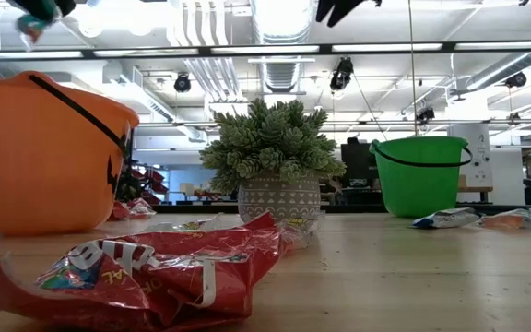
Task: Sort candy
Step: Put the blue gummy into the orange bucket, then put the white chocolate into the white bucket
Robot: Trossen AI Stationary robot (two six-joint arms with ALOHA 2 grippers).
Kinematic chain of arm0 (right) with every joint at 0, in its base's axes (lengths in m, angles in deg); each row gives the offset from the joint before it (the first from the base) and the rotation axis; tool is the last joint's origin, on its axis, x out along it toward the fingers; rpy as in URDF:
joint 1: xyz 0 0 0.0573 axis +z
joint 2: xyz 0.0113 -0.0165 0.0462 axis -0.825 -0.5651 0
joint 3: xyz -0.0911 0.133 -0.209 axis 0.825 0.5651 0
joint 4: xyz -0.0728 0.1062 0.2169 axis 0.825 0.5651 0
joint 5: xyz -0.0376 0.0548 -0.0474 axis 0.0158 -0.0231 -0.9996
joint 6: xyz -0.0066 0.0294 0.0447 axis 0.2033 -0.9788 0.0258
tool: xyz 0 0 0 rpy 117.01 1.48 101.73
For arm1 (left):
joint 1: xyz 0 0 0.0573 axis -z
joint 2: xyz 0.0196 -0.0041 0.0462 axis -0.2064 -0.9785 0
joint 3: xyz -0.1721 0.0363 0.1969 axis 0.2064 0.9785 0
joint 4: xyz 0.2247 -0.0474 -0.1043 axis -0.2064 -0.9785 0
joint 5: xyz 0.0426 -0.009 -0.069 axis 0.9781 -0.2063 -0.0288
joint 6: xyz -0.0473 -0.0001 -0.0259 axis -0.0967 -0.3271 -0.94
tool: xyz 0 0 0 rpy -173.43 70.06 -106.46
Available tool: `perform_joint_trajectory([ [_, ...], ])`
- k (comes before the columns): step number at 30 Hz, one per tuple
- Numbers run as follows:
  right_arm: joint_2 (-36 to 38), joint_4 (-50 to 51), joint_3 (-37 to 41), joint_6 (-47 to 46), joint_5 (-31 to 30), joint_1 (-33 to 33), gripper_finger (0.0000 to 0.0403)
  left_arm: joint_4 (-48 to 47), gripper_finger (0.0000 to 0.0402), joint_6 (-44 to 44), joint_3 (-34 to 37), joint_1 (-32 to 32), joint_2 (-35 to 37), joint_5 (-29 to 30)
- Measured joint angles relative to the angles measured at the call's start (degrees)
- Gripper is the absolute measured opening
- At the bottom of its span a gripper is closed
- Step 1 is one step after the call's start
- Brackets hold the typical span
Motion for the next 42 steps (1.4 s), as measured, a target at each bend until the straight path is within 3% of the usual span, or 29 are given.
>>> perform_joint_trajectory([
  [8, 0.0, -0.17, 0.0, 9.23, 0.39, -10.2, 0.016, 0.17, 0.0, -13.98, 0.02, -3.6, 0.11, 3.73],
  [17, 0.0, -1.37, 0.0, 15.84, 0.76, -20.87, 0.016, 0.29, 0.0, -26.17, 0.09, -4.86, -1.82, 0.09],
  [21, 0.0, -3.19, 0.0, 16.76, 2.71, -24.96, 0.016, 0.42, 0.0, -26.32, 0.11, -4.9, -2.46, -3.56],
  [26, 0.0, -3.61, 0.0, 17.0, 3.95, -27.08, 0.016, 0.36, 0.0009, -25.22, 0.86, -4.9, -3.36, -3.82],
  [37, 1.9, -2.89, 0.0, 16.47, 4.09, -26.85, 0.016, -2.23, 0.0095, -19.74, 1.03, -4.9, -5.04, -3.83],
  [42, 3.63, 0.32, 0.0, 11.39, 5.46, -25.61, 0.016, -2.18, 0.0119, -14.64, 1.03, -4.9, -5.67, -3.79],
])
